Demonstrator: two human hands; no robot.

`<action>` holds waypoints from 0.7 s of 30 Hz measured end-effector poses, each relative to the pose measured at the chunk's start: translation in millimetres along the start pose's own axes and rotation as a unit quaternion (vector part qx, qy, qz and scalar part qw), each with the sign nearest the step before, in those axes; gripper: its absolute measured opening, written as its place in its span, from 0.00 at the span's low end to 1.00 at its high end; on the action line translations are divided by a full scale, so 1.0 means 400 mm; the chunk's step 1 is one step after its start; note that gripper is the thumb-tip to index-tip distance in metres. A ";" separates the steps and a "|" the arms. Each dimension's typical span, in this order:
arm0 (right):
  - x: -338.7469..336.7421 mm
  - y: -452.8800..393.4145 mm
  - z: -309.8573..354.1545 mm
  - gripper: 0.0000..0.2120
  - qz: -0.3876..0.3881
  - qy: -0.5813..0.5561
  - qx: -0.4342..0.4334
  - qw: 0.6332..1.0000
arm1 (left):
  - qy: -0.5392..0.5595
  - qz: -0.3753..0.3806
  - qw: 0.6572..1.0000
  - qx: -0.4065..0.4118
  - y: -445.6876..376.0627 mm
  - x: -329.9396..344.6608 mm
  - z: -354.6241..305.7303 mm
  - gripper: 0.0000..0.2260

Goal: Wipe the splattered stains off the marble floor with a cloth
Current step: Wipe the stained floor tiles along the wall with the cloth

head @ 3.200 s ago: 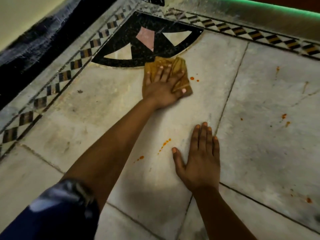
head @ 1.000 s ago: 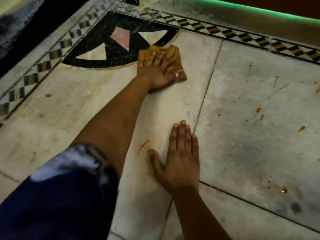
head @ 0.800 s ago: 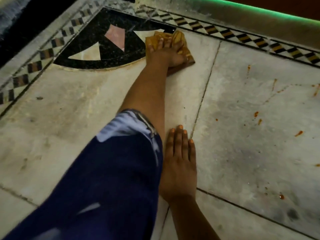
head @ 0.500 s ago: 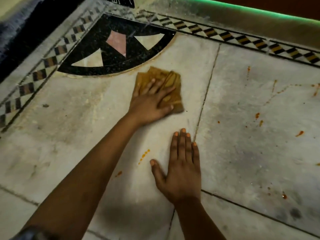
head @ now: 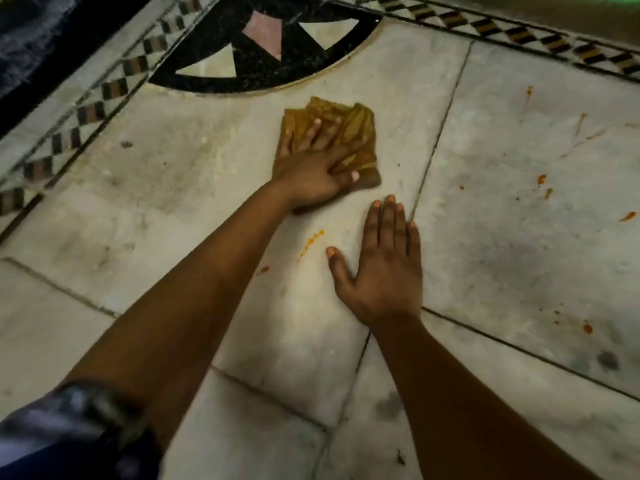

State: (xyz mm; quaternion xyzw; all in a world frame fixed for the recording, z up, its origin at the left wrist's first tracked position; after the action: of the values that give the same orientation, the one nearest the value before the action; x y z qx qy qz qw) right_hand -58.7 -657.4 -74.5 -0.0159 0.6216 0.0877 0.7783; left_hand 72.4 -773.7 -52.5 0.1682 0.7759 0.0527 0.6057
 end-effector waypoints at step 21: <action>-0.026 -0.007 -0.012 0.36 0.105 0.009 -0.014 0.994 | 0.009 0.056 0.988 -0.144 0.245 0.014 0.077 0.28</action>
State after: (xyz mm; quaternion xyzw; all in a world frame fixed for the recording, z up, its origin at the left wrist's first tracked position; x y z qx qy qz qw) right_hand -64.9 -662.1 -65.7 0.0383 0.6256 0.1777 0.7587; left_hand 120.2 -683.7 -37.6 0.1218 0.7547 0.1993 0.6131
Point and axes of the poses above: each hand's wrist, its own y-axis away from the middle knuckle, its own x-axis out of the palm, z = x × y, the point moved 2 cm from there along -y, towards the middle knuckle, and after that the axes turned 5 degrees about z, right-handed, at the moved point
